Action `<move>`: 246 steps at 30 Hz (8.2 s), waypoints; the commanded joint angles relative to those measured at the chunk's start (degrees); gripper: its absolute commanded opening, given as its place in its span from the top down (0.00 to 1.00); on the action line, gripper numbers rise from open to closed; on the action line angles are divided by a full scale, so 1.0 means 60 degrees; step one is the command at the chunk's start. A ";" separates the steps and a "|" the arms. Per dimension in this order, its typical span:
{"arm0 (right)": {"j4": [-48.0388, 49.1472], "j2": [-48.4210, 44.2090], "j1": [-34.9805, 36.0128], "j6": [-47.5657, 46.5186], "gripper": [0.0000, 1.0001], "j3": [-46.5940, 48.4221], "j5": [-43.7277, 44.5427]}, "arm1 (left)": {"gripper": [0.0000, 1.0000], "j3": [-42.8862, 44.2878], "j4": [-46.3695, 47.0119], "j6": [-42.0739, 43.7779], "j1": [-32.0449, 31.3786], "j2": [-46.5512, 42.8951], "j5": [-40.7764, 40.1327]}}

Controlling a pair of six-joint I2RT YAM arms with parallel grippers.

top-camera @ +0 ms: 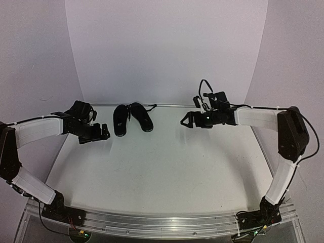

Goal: Tie the shoes

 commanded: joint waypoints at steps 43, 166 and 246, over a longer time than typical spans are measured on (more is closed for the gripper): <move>-0.0653 0.5484 0.2286 0.0681 1.00 0.7476 0.2150 | 0.00 -0.0261 0.0599 -0.0724 -0.0061 -0.0765 0.0543; 0.2739 0.1479 0.2449 0.3974 0.24 -0.1916 0.0398 | 0.18 0.4876 0.2440 0.1427 -0.2629 0.6133 0.3837; -0.2340 0.2603 0.2310 -0.0572 0.99 0.1277 0.4053 | 0.31 0.0953 0.0578 0.1696 -0.3195 0.2038 0.2337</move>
